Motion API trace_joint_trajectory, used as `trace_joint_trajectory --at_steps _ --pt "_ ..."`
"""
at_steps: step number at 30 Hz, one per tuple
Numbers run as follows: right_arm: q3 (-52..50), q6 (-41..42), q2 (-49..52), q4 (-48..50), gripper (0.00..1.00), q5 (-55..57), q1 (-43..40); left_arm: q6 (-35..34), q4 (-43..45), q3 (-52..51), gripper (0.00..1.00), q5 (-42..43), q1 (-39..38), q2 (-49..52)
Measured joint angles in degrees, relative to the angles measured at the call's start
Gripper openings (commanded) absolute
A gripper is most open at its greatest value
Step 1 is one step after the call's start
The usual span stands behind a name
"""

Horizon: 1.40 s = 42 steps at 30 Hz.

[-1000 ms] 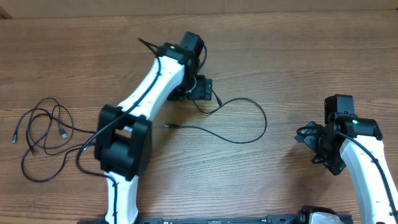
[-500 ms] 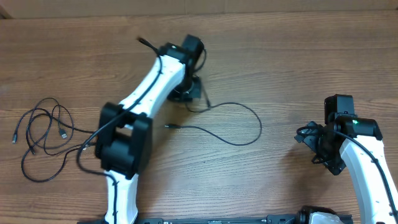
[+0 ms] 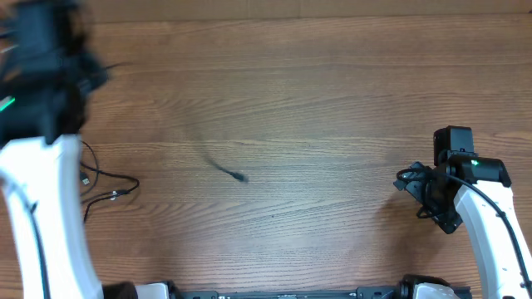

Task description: Untangle cables

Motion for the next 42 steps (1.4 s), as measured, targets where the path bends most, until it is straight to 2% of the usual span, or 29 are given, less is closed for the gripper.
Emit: trace_joint_trajectory --at_steps 5,20,21,22,23,24,25,31,35,37,42 --pt "0.0 0.0 0.0 0.1 1.00 0.0 0.0 -2.0 -4.2 0.0 0.04 2.2 6.8 -1.7" --pt "0.0 0.0 0.0 0.1 1.00 0.0 0.0 -2.3 -7.8 0.0 0.07 3.9 7.2 5.1" --pt "0.0 0.0 0.0 0.0 1.00 0.0 0.0 -2.3 -8.2 0.0 0.21 3.9 7.2 5.6" --pt "0.0 0.0 0.0 0.0 1.00 0.0 0.0 -2.3 -8.4 0.0 0.43 3.8 7.2 5.9" --pt "0.0 0.0 0.0 0.0 1.00 0.0 0.0 -2.2 -8.6 0.0 0.70 3.8 7.2 6.4" --pt "0.0 0.0 0.0 0.0 1.00 0.0 0.0 -2.1 -8.8 0.0 0.85 3.7 7.2 7.0" --pt "0.0 0.0 0.0 0.1 1.00 0.0 0.0 -2.1 -9.0 0.0 0.92 3.8 7.2 7.5" --pt "0.0 0.0 0.0 0.1 1.00 0.0 0.0 -1.3 -10.3 0.0 0.93 9.4 7.1 10.7" --pt "0.0 -0.1 0.0 0.0 1.00 0.0 0.0 2.4 -10.4 -0.1 0.93 15.9 6.0 13.1" --pt "0.0 -0.1 0.0 0.0 1.00 0.0 0.0 5.2 -10.5 -0.1 0.93 19.5 3.5 15.2" --pt "0.0 -0.2 0.0 -0.1 1.00 0.0 0.0 10.9 -11.1 -0.1 0.94 22.4 -3.6 19.5"
